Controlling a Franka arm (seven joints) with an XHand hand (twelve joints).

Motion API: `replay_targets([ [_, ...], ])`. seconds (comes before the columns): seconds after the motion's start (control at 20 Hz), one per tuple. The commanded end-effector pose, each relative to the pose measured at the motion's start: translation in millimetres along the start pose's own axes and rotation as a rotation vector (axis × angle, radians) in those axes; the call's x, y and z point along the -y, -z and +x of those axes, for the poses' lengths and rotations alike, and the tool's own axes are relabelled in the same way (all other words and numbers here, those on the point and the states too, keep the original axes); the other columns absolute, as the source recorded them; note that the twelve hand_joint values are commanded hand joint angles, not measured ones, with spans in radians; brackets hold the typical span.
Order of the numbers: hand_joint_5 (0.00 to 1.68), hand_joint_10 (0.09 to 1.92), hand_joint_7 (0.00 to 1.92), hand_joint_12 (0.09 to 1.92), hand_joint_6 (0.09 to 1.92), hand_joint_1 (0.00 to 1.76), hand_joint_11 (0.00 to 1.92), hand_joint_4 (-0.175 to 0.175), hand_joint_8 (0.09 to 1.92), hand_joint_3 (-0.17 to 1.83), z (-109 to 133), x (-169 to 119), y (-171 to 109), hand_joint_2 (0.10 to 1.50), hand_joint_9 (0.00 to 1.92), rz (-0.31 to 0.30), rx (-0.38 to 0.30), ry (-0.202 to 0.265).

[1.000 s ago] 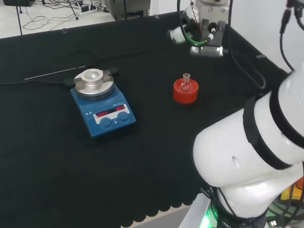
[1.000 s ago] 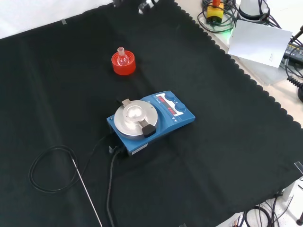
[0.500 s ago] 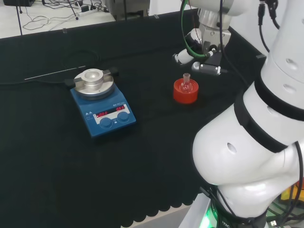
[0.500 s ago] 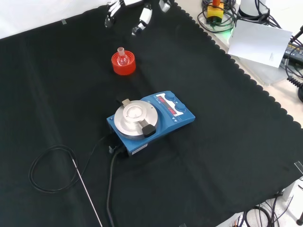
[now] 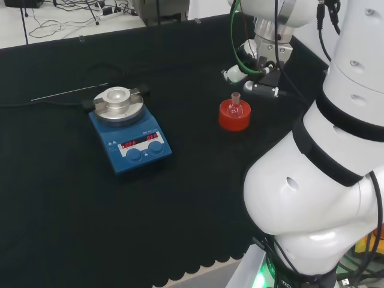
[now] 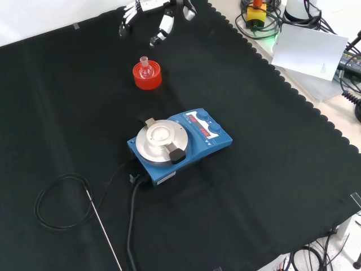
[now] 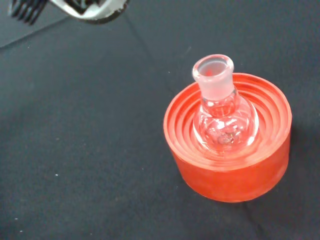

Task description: Pick up the round-bottom flask.

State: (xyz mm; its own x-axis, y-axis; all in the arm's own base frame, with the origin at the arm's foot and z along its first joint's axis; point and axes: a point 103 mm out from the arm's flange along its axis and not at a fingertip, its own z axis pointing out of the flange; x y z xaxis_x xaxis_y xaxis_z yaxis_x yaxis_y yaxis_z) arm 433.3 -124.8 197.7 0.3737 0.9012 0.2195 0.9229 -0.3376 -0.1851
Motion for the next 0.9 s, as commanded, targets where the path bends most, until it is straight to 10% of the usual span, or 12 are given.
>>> replay_targets([
  [0.05,0.53,0.67,0.32,1.4,0.09,0.8,0.16,-0.025,0.67,0.57,-28,-20,-40,0.69,0.49,0.073,0.006,-0.039],
  [0.9,0.56,0.67,0.32,1.4,0.09,0.81,0.17,-0.036,0.68,0.58,-39,-28,-74,0.66,0.49,0.123,0.003,-0.049],
])
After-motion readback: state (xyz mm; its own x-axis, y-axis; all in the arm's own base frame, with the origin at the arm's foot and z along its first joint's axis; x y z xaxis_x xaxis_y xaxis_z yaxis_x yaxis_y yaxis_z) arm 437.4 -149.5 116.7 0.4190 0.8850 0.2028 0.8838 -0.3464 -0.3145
